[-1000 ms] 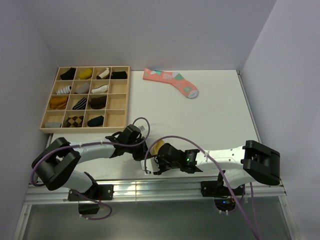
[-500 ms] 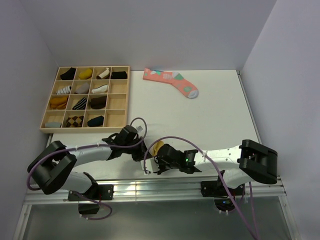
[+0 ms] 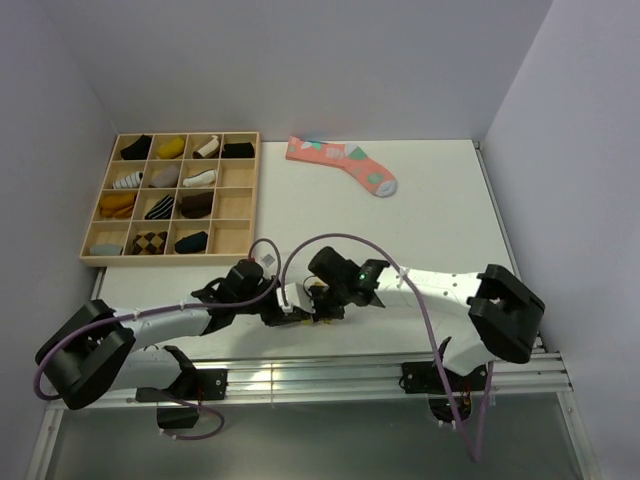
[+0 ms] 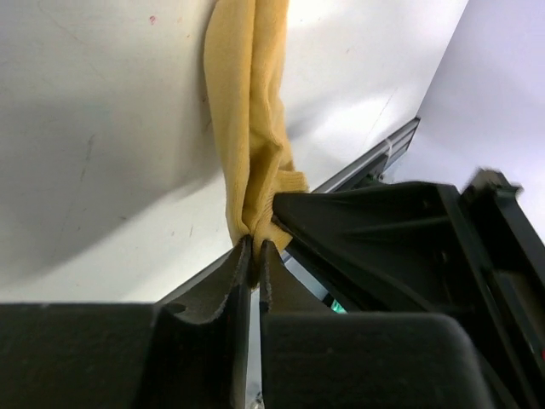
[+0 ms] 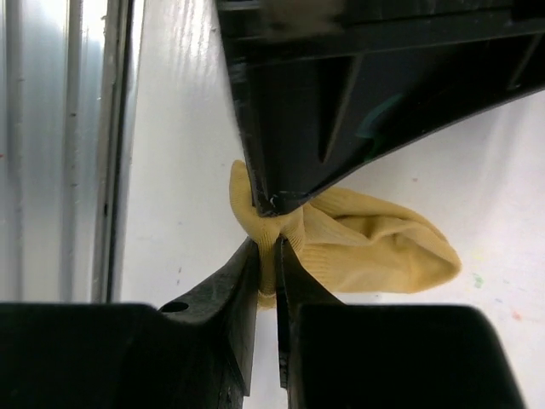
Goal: Roll the socks
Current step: Roll the sock at the center of the board.
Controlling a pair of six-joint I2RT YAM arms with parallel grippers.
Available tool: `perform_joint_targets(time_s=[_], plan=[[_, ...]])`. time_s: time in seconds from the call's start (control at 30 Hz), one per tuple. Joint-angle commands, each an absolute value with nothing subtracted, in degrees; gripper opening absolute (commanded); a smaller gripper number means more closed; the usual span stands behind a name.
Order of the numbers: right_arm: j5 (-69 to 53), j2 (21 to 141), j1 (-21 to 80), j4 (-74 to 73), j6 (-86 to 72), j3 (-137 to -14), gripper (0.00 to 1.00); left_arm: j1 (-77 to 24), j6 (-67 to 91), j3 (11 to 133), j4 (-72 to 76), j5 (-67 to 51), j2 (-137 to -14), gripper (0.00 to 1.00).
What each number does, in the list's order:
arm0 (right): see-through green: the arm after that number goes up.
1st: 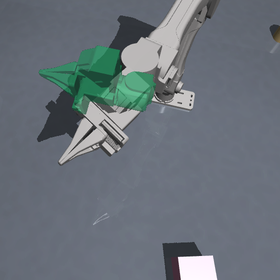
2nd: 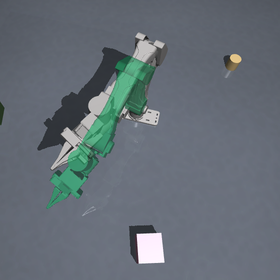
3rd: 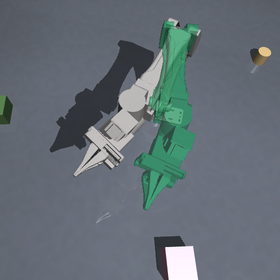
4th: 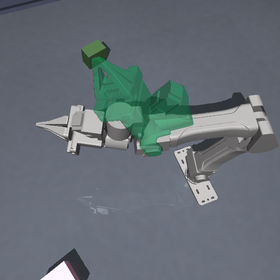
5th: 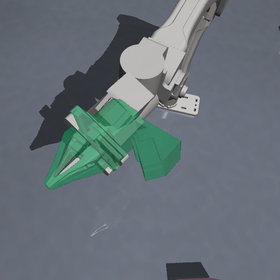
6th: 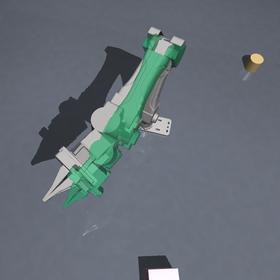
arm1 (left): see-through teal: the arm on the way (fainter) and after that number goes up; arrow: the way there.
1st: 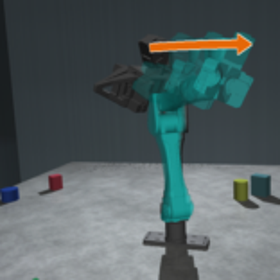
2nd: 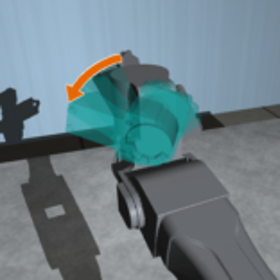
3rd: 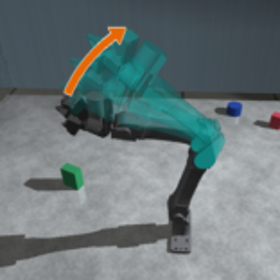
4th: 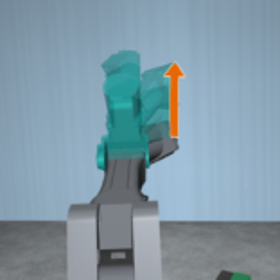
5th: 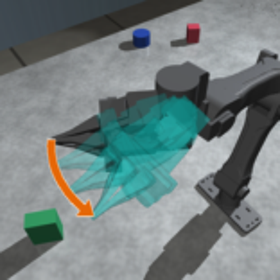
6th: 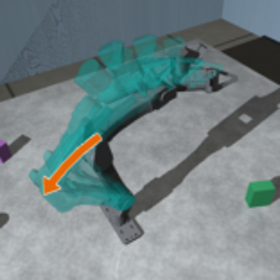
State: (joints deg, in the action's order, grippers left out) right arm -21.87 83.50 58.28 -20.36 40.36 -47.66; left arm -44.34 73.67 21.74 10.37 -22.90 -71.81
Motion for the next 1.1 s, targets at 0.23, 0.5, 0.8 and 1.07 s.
perform_joint_targets(time_s=[0.23, 0.5, 0.8, 1.07], plan=[[-43.7, 104.0, 48.2, -51.3, 50.3, -66.1, 0.13, -49.3, 79.4, 17.6, 15.3, -12.0, -65.3, 0.16], [-46.4, 116.4, 43.2, -61.6, 50.3, -76.7, 0.13, -56.0, 81.0, 15.9, 12.7, -0.3, -61.3, 0.17], [-48.7, 123.4, 42.4, -68.2, 50.0, -83.0, 0.14, -61.3, 67.3, 16.4, 16.2, 11.9, -63.6, 0.35], [-49.0, 125.4, 41.9, -69.3, 49.2, -84.9, 0.14, -62.5, 53.4, 12.1, 30.4, 13.3, -66.9, 0.45]])
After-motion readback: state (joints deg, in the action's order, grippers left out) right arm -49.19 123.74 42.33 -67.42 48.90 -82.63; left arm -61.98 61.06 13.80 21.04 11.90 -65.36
